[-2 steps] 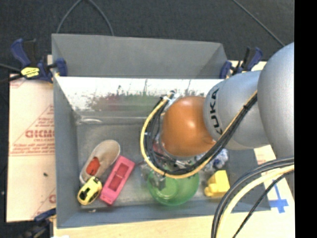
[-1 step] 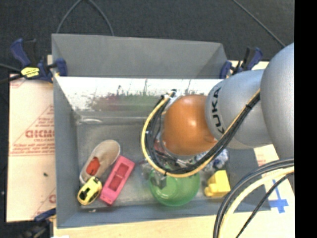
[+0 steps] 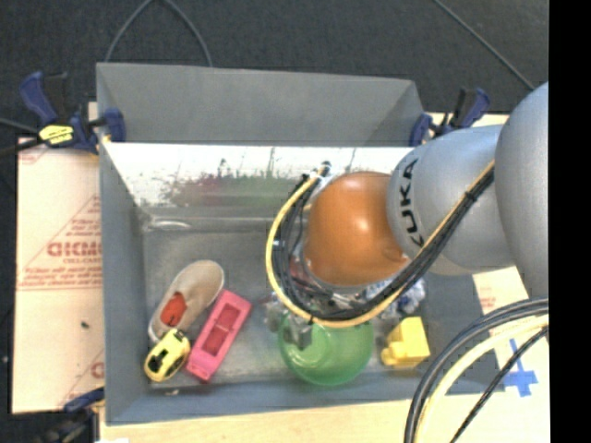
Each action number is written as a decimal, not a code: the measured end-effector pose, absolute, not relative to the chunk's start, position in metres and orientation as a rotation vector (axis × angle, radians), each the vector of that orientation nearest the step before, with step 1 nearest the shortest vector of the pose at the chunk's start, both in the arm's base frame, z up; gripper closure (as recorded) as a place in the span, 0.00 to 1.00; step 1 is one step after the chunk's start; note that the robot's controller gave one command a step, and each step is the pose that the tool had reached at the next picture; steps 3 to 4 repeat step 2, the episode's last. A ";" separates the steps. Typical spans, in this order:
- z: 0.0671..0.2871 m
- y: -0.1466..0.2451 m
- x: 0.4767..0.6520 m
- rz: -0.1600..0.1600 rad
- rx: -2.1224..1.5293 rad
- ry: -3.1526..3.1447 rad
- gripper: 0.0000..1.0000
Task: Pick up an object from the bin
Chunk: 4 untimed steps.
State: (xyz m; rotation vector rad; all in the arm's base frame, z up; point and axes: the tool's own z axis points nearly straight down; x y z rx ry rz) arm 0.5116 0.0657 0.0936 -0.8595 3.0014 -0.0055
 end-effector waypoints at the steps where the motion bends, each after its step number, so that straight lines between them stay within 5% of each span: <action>1: 0.131 0.066 0.510 -0.003 -0.860 3.009 1.00; 2: 0.176 0.066 0.512 -0.005 -0.856 3.003 1.00; 4: 0.176 0.066 0.512 -0.005 -0.856 3.003 1.00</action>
Offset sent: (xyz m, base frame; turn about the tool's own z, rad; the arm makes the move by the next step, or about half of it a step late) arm -0.0023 -0.0001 0.0302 0.0012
